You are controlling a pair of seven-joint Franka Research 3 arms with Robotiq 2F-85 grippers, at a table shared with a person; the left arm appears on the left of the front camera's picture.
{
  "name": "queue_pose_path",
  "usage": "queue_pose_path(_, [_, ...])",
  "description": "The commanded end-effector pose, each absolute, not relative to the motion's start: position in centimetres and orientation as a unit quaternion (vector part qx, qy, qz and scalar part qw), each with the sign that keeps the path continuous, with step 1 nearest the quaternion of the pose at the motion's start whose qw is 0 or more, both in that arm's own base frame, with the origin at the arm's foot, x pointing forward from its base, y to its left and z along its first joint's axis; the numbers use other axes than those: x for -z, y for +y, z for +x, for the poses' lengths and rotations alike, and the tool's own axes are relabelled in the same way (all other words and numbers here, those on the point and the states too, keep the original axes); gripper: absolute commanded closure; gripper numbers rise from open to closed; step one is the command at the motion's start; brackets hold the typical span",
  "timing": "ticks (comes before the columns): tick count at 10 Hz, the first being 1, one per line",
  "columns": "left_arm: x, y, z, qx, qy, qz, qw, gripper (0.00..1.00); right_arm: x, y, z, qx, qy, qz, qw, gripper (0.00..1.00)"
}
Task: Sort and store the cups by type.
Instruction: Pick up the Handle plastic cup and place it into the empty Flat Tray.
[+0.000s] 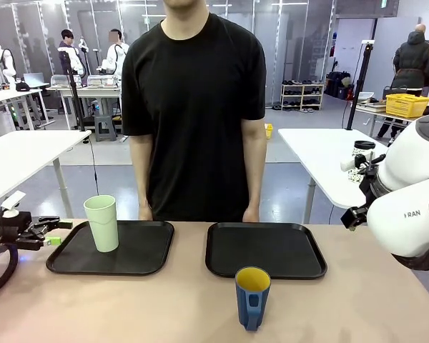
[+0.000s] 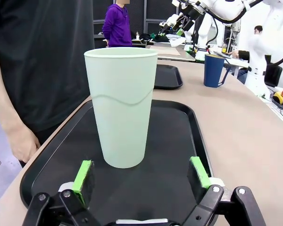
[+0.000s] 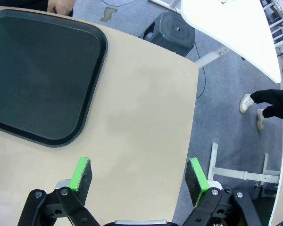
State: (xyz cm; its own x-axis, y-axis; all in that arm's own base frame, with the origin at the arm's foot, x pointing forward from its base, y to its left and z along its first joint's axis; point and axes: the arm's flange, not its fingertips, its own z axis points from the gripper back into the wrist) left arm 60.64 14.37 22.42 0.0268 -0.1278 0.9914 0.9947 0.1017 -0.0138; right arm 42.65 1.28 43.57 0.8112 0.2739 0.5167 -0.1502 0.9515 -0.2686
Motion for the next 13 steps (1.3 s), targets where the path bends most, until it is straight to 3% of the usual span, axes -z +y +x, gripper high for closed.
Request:
queue_pose_path(1, [-22.7,14.3,61.1,0.5,-0.485,-0.448,0.561,0.0,-43.4,1.2,42.6,-0.112,-0.286,-0.11,0.945,0.0])
queue_pose_path(4, [-22.5,14.4,60.7,0.501,-0.486,-0.445,0.561,0.0,-43.4,1.2,42.6,-0.112,-0.286,-0.11,0.945,0.0])
queue_pose_path(6, [-28.3,15.2,57.1,0.601,-0.371,-0.285,0.648,0.0,-43.4,1.2,42.6,-0.112,-0.286,-0.11,0.945,0.0])
queue_pose_path(8, [-32.2,14.5,54.3,0.627,-0.281,-0.151,0.711,0.0,-43.4,1.2,42.6,-0.112,-0.286,-0.11,0.945,0.0])
queue_pose_path(11, [-35.8,12.0,51.3,0.647,-0.177,-0.079,0.738,0.0,-43.4,1.2,42.6,-0.112,-0.286,-0.11,0.945,0.0])
queue_pose_path(13, [-37.1,11.6,50.3,0.613,-0.15,-0.005,0.776,0.0,-43.4,1.2,42.6,-0.112,-0.286,-0.11,0.945,0.0])
